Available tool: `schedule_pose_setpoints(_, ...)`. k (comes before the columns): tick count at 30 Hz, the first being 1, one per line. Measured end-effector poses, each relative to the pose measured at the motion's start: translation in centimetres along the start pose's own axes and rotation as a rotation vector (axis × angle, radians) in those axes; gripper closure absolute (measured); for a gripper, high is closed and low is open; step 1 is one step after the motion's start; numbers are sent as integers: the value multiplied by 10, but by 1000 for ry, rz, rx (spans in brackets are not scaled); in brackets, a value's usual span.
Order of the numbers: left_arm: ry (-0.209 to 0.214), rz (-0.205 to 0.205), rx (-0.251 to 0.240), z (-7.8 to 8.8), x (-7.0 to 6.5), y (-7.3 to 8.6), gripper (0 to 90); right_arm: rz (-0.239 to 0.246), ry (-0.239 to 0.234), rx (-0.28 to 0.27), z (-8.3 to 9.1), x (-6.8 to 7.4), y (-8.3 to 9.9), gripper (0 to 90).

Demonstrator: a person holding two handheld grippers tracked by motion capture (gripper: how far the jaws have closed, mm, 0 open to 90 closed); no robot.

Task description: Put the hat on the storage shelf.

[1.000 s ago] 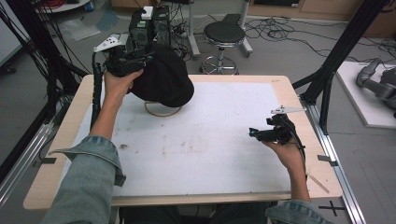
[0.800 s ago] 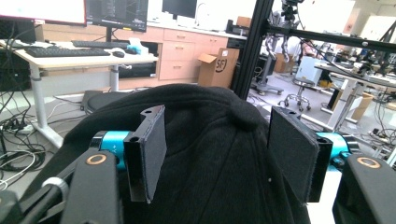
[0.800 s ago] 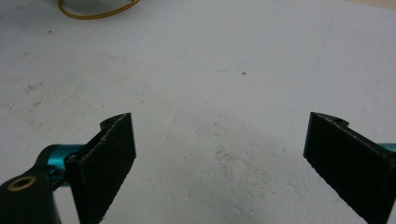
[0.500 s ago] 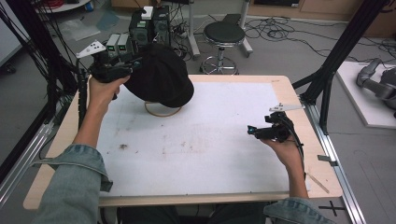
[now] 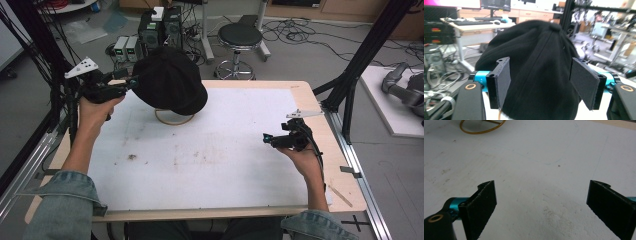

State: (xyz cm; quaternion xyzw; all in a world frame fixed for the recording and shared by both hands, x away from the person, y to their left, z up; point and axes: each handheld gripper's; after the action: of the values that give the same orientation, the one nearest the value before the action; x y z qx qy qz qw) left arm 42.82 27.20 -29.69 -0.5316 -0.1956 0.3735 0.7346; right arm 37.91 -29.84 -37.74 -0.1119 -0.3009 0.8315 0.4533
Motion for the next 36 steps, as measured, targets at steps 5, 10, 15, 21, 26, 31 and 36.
schedule_pose_setpoints(5, -27, -23, 40, 4, -3, 15, 301, 0, 0, -2, 0, 0, 0, 88)
schedule_pose_setpoints(10, -40, -26, 62, 7, -8, 35, 296, -3, -2, -7, 1, -1, 0, 88)
schedule_pose_setpoints(15, -52, -18, 67, 12, -14, 47, 278, -5, -9, -4, 0, -2, 0, 88)
schedule_pose_setpoints(21, -80, -23, 92, 19, -21, 57, 235, -16, -15, -8, 0, -4, 0, 88)
schedule_pose_setpoints(26, -124, -43, 130, 19, -26, 69, 233, -16, -18, -11, 1, -4, 0, 88)
schedule_pose_setpoints(31, -135, -58, 153, 17, -30, 80, 233, -16, -14, -11, 2, -3, 1, 88)
schedule_pose_setpoints(36, -140, -60, 178, 14, -30, 92, 233, -12, -11, -4, 1, -3, 0, 88)
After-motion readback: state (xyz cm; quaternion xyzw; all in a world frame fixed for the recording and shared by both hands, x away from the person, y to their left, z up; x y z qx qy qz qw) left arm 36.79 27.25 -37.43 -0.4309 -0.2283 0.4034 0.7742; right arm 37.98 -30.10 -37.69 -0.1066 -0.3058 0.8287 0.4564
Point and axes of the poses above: each handheld gripper's, and its own axes: z roughly backward along the jaws, y roughly out of its underside, x roughly to its left, and after that the axes turned 15 degrees about x, right-handed
